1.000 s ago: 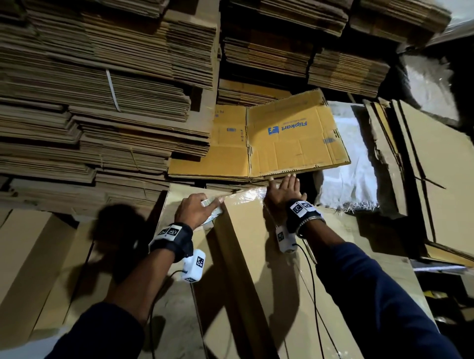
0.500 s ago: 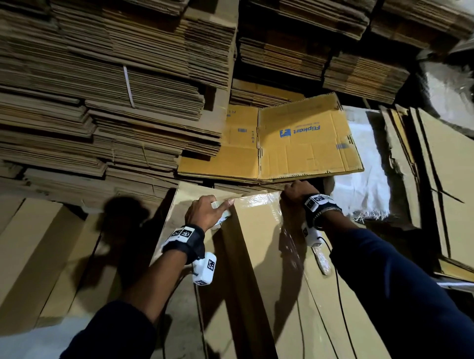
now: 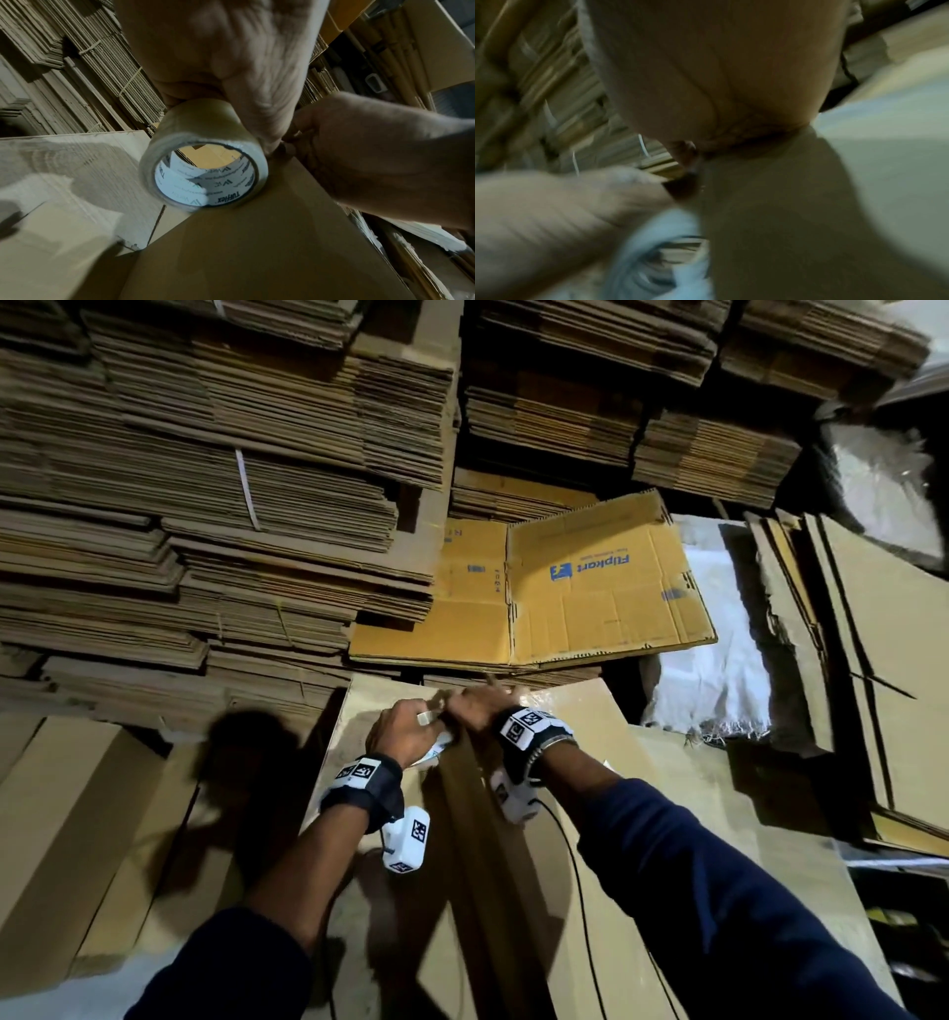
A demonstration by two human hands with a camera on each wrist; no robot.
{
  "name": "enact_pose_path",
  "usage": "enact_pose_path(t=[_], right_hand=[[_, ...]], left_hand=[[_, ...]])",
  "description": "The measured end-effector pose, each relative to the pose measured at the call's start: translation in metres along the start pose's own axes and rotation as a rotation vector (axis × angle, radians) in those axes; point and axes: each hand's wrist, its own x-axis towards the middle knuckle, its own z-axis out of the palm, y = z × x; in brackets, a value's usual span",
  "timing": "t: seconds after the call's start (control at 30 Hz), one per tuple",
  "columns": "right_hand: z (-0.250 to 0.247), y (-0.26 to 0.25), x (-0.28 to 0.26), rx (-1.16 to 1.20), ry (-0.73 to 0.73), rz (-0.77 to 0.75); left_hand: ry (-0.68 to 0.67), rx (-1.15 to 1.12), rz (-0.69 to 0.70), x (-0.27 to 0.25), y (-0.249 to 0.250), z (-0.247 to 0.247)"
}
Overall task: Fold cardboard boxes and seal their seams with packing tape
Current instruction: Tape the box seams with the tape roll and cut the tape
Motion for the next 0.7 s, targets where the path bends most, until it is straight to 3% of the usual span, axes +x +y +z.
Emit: enact_pose_path(t=[0.13,0.27,0.4,0.6,0.7], right_hand=[[0.005,0.000,-0.006,0.386,-0.079,-0.154],[-0.003,0.037,-0.040,0.573,0.182,-0.260],[-0.003,0.126,-0.072,0.322,0.476,-0.127],[0.035,0.230,-0.148,0.277,0.375,0.205],[0.052,0.240,-0.165,0.370,0.296,0.230]], left_hand=[[-0.016,-0.020,-0.001,-0.001,0.000,0.002],[-0.013,-0.035,0.010,-0.003,0.001,0.001],[0.001,-0.042,0.015,-0.002,-0.005,0.002],[0.042,-0.034,0.013,-0.008,-0.003,0.011],[0.047,-0.033,-0.004,-0.015,0.005,0.011]])
